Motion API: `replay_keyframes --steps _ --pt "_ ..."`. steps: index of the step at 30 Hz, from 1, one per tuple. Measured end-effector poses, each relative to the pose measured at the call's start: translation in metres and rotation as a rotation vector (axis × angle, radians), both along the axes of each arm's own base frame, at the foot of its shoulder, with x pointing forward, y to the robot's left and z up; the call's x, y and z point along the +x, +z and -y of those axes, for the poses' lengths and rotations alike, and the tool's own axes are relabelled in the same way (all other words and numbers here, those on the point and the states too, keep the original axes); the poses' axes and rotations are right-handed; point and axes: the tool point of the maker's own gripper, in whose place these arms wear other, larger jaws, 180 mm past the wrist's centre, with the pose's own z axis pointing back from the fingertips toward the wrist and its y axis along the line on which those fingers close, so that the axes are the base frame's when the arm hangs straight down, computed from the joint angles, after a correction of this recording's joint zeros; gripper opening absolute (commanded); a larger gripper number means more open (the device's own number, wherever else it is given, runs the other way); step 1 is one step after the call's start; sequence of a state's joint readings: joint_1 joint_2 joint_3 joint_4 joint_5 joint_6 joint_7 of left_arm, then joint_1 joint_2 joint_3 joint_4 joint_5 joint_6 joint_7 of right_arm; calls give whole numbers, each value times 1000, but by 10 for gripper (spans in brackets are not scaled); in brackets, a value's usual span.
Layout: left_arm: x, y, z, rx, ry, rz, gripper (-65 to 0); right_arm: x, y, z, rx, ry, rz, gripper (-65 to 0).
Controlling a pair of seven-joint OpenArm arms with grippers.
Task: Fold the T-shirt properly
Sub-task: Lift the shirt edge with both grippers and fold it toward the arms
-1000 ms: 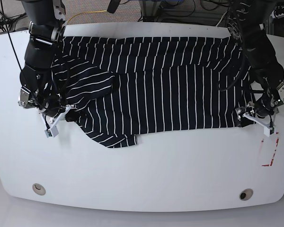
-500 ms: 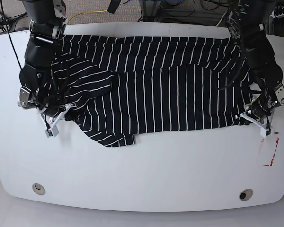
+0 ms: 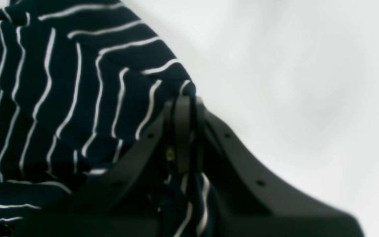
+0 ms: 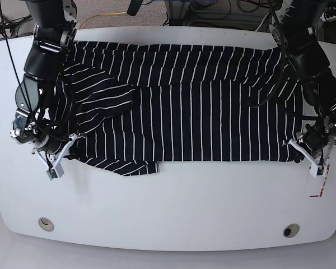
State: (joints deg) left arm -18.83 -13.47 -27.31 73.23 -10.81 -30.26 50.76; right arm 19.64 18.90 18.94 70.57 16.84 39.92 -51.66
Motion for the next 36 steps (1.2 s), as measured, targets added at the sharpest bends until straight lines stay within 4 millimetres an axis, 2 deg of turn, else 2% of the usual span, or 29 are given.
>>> replay_keyframes --steps 2,6,10,15,18,21,29,33,36 --pt "-2 7 2 31 -27 -6 -650 1 10 0 -20 9 21 -650" --pt "-1 19 4 56 -46 14 -650 -2 17 4 -60 14 9 -650" --pt "-4 17 3 58 -44 -6 -650 -5 28 20 -58 -31 19 -650" --pt "-9 16 -1 70 -67 -21 -650 -15 28 44 -61 -97 -9 -650" --pt "-12 27 -4 109 -98 -1 -650 -22 28 55 -90 -106 -32 -650" --pt "-18 29 -6 133 -105 -23 -650 -31 30 55 -119 -96 -31 -650" --pt "-49 25 -6 217 -121 -60 -650 -56 37 52 -209 -73 -28 -650" --pt "-64 20 -4 241 -133 -77 -650 -71 36 65 -172 -155 -33 -650" --pt "-76 19 -2 263 -145 -83 -649 -91 23 77 -185 -190 -105 -650"
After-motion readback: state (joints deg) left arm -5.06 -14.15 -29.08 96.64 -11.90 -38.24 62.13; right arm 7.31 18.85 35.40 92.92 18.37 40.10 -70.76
